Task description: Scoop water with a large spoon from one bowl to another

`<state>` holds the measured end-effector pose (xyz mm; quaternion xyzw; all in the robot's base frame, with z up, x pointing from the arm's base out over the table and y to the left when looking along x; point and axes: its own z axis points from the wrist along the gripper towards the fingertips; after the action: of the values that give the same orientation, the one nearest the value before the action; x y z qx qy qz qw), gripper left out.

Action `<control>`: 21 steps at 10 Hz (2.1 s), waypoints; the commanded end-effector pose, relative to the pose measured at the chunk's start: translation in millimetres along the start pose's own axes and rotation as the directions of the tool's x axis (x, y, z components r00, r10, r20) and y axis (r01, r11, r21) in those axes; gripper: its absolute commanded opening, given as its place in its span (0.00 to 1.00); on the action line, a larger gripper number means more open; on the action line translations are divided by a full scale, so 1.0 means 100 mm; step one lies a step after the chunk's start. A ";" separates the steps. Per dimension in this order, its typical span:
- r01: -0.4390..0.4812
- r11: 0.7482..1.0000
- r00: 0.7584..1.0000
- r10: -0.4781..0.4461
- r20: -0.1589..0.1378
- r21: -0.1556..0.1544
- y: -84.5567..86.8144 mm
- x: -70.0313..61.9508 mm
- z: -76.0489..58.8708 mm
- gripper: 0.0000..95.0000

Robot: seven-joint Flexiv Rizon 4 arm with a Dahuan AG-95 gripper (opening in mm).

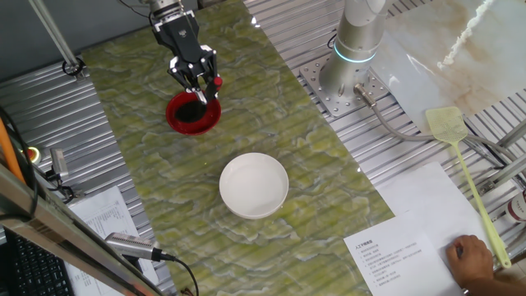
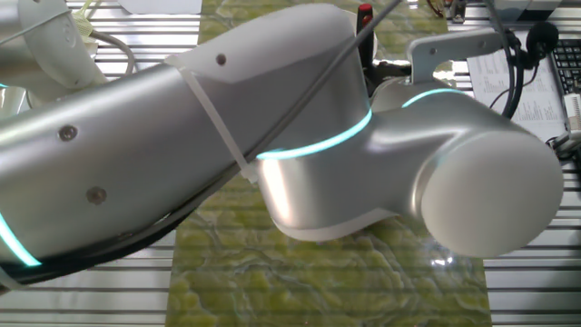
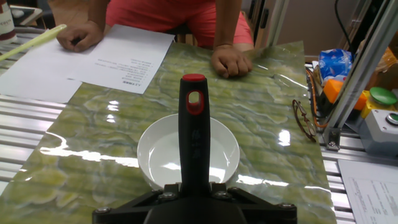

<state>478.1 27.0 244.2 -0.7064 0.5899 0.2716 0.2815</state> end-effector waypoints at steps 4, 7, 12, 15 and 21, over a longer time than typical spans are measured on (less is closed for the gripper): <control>0.008 1.000 1.000 -0.008 0.021 0.007 -0.01 0.00 0.00 0.00; 0.011 1.000 1.000 -0.012 0.017 0.006 -0.01 0.01 0.00 0.00; -0.017 0.999 1.000 0.017 -0.019 -0.028 -0.01 0.00 0.01 0.00; -0.019 0.999 0.999 0.017 -0.035 -0.044 -0.02 0.01 0.02 0.00; -0.030 0.996 0.996 0.022 -0.086 -0.086 -0.04 0.01 0.09 0.00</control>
<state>482.1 34.0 237.4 -0.7215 0.5982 0.2699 0.2206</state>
